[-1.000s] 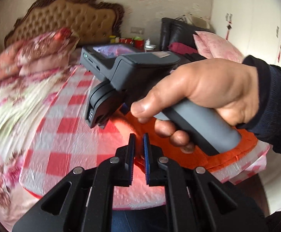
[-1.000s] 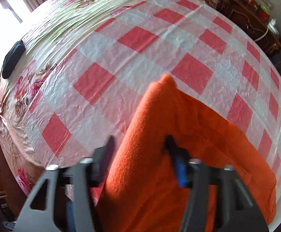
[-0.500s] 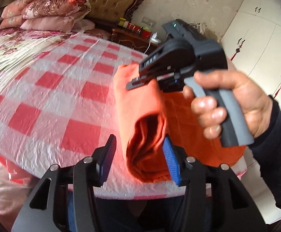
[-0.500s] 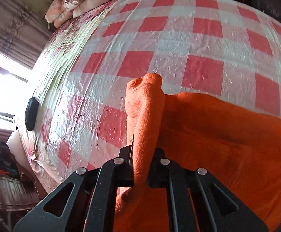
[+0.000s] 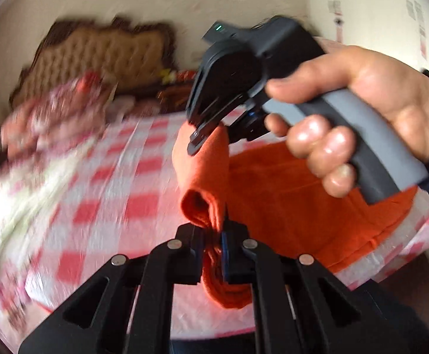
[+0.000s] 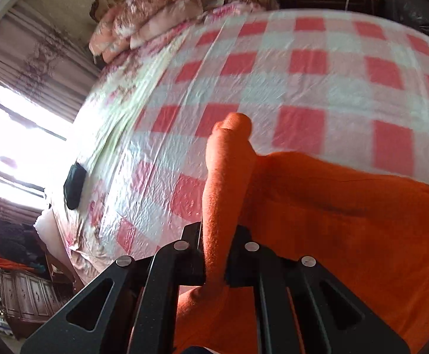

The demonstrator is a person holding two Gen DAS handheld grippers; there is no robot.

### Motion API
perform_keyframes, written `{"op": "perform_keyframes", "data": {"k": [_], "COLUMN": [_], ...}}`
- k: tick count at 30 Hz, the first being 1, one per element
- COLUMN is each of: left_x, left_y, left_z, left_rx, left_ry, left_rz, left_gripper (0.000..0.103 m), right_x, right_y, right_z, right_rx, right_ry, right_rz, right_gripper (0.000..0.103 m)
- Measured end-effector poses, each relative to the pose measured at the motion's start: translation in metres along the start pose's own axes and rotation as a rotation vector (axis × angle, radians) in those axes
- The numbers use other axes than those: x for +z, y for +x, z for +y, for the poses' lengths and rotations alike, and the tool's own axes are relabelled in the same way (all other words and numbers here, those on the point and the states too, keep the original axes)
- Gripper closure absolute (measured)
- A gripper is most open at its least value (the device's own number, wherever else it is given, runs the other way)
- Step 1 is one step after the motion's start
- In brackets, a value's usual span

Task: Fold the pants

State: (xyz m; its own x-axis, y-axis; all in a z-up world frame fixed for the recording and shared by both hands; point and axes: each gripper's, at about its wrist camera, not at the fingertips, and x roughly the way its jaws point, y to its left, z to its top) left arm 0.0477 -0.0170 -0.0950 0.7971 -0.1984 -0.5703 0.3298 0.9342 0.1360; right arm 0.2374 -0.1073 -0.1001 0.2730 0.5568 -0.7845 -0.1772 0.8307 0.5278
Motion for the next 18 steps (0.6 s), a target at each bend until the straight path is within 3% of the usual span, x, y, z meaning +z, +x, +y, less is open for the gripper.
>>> {"op": "perform_keyframes", "data": {"k": [4,9,13,16,18], "left_x": [0.016,0.019,0.013,-0.002,-0.016], "left_y": [-0.004,0.011,0.028,0.046,0.059], "left_z": [-0.067,-0.14,-0.187,-0.215,-0.227], "left_rx": [-0.065,-0.179,-0.216,-0.201,-0.166], "left_ry": [0.192,0.338,0.422,0.489,0.55], "left_rz": [-0.083,-0.115,-0.106,-0.084,-0.078], "left_gripper": [0.094,0.094,0.094,0.094,0.081], "right_x": [-0.012,-0.045,-0.072,-0.087,-0.093], "right_y": [-0.062,-0.111,-0.123,-0.117,-0.107], "right_z": [-0.045,-0.13,-0.193,-0.223,-0.235], "right_rx": [0.013,-0.032,-0.054,-0.082,-0.068], "right_ry": [0.05,0.159,0.251,0.27,0.267], "right_rz": [-0.101,-0.18,-0.194,-0.177,-0.16], "right_gripper": [0.096,0.096,0.096,0.095,0.091]}}
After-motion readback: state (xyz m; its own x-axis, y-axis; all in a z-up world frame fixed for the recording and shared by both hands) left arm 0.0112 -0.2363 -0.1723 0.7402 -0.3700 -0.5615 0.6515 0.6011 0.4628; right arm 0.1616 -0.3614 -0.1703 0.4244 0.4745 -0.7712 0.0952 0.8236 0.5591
